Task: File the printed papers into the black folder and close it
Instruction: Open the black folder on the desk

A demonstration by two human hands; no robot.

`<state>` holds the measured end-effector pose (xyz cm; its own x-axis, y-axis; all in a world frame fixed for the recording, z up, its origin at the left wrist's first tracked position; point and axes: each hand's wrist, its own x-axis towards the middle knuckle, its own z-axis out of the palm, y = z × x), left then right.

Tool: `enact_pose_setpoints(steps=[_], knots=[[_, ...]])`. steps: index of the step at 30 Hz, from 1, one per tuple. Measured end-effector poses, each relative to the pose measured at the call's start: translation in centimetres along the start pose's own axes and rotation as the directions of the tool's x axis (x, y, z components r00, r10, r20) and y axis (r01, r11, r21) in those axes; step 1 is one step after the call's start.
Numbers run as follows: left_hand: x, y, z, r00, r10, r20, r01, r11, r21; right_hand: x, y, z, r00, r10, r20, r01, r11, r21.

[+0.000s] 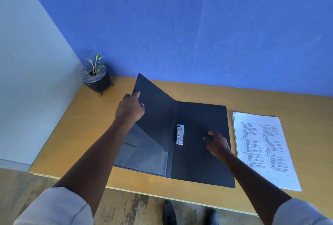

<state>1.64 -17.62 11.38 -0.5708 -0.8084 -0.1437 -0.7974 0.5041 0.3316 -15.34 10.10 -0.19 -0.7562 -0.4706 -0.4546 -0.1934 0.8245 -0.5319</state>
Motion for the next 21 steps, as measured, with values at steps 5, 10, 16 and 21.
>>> enact_pose_setpoints(steps=[5, 10, 16, 21], knots=[[1.8, -5.3, 1.7, 0.994, -0.068, 0.083, 0.07, 0.997, -0.026, 0.1, 0.9, 0.9, 0.998, 0.024, 0.066, -0.018, 0.996, -0.083], [2.3, -9.0, 3.7, 0.977, -0.112, 0.182, 0.116, 0.993, -0.008, 0.2, 1.6, 1.4, 0.997, -0.023, 0.072, 0.036, 0.982, -0.186], [2.3, -11.0, 6.7, 0.961, -0.163, 0.225, 0.179, 0.982, -0.053, -0.4, 1.7, 2.6, 0.996, -0.044, 0.083, 0.067, 0.951, -0.301], [2.2, -11.4, 8.5, 0.951, -0.194, 0.243, 0.23, 0.964, -0.132, -0.7, 2.2, 3.4, 0.997, -0.04, 0.068, 0.058, 0.951, -0.303]])
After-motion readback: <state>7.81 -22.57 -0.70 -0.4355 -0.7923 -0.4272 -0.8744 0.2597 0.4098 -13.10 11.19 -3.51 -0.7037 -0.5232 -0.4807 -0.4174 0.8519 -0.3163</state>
